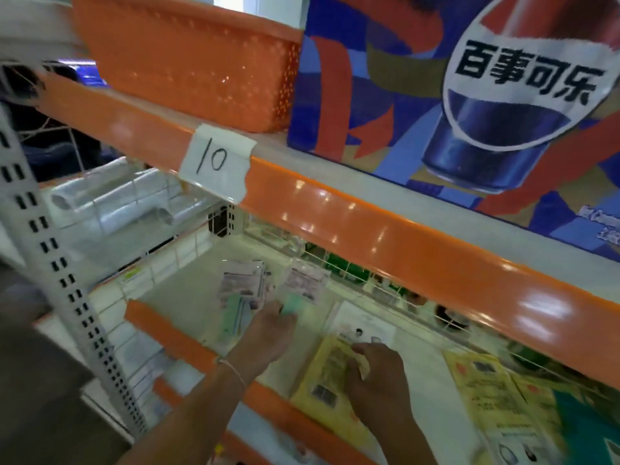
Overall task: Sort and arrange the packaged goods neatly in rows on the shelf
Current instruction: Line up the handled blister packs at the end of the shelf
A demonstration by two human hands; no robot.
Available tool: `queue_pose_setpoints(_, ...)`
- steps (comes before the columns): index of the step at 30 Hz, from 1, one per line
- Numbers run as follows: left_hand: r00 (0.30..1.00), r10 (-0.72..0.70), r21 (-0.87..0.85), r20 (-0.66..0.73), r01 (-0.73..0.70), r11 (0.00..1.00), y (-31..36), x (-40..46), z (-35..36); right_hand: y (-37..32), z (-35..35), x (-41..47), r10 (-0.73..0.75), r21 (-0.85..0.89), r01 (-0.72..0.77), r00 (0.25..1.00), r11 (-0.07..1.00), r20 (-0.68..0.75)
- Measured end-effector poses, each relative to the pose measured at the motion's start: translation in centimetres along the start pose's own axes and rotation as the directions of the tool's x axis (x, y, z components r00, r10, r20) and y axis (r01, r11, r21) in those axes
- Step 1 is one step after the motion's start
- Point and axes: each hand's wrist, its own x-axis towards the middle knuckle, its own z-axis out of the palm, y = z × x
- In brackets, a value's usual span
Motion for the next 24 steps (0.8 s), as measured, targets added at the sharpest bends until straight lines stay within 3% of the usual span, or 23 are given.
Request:
queue_pose_setpoints(6, 0.994, -0.011, -0.08, -0.109, 0.003, 0.997, -1.0, 1.7, -3.9, -3.3, 2.5, 1.5, 0.001, -0.125, -0.01, 0.998, 0.992, -0.067)
queue_pose_setpoints(10, 0.996, 0.024, -0.125, -0.088, -0.035, 0.991, -0.7, 1.6, -6.0, -4.7, 3.5, 2.0, 0.008, -0.122, -0.011, 1.0, 0.992, -0.027)
queue_pose_setpoints(14, 0.99, -0.082, -0.217, -0.117, 0.055, 0.975, -1.5, 2.3, -7.0, -5.7, 3.7, 2.0, 0.067, -0.156, -0.062, 0.997, 0.986, 0.027)
queue_pose_setpoints(17, 0.987, -0.127, -0.175, -0.101, 0.108, 0.979, -2.2, 2.9, -7.3, -5.6, 4.2, 1.5, 0.108, -0.118, -0.107, 0.994, 0.987, 0.001)
queue_pose_setpoints(19, 0.987, -0.121, -0.092, -0.109, 0.111, 0.99, -2.3, 3.2, -7.6, -5.3, 4.6, 1.1, 0.125, -0.079, -0.129, 0.991, 0.989, -0.055)
queue_pose_setpoints(21, 0.989, -0.042, 0.164, -0.141, 0.065, 0.984, -2.4, 3.3, -7.9, -5.0, 5.0, 0.7, 0.123, -0.07, -0.129, 0.988, 0.989, -0.089)
queue_pose_setpoints(23, 0.983, 0.06, 0.472, -0.173, 0.03, 0.881, -2.6, 3.3, -8.0, -4.9, 5.3, 0.6, 0.131, -0.053, -0.137, 0.986, 0.989, -0.102)
queue_pose_setpoints(24, 0.977, 0.102, 0.545, -0.185, 0.016, 0.839, -2.6, 3.3, -8.0, -4.8, 5.4, 0.7, 0.135, -0.043, -0.14, 0.985, 0.989, -0.107)
